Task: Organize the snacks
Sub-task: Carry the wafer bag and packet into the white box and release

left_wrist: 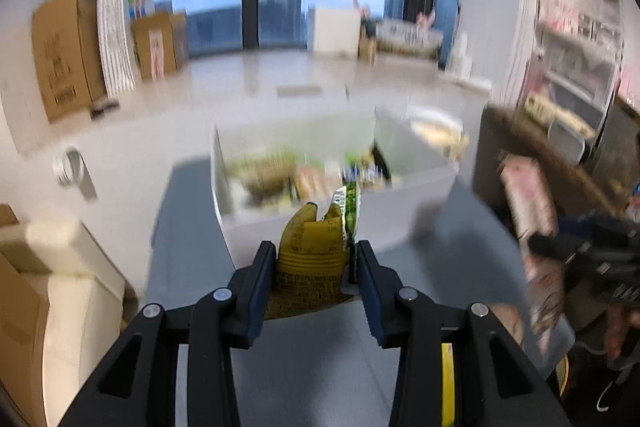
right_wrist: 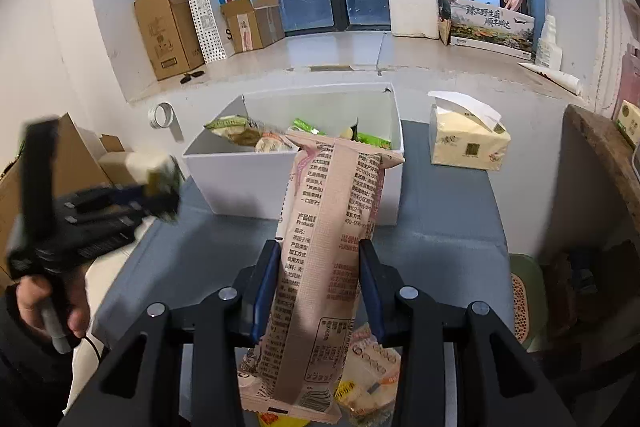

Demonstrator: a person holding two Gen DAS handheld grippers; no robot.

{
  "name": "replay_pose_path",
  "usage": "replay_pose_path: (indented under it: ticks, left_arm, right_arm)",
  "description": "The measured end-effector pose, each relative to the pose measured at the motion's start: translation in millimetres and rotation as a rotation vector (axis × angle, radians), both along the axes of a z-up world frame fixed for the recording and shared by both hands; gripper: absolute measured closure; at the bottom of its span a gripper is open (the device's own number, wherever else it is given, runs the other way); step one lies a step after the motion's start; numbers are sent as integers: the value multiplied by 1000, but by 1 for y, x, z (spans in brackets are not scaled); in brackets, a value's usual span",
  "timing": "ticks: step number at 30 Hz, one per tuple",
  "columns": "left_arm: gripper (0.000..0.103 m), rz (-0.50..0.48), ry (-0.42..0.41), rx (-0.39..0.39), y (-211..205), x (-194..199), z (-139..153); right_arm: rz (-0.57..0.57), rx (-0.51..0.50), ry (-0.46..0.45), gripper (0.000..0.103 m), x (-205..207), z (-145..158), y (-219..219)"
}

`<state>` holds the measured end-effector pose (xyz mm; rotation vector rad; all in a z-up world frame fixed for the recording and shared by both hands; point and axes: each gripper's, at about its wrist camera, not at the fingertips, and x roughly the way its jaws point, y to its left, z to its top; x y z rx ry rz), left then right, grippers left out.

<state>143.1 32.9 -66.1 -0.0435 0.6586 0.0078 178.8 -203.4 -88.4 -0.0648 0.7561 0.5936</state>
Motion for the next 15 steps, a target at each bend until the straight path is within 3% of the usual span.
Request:
replay_pose_path:
  ticks: [8,15]
  left_arm:
    - [59,-38,-87,-21,9,51,58]
    - [58,-40,-68,6,10,119,53]
  right_arm:
    - [15,43,-5,61,56,22,20]
    - [-11,49,-2,61,145,46,45]
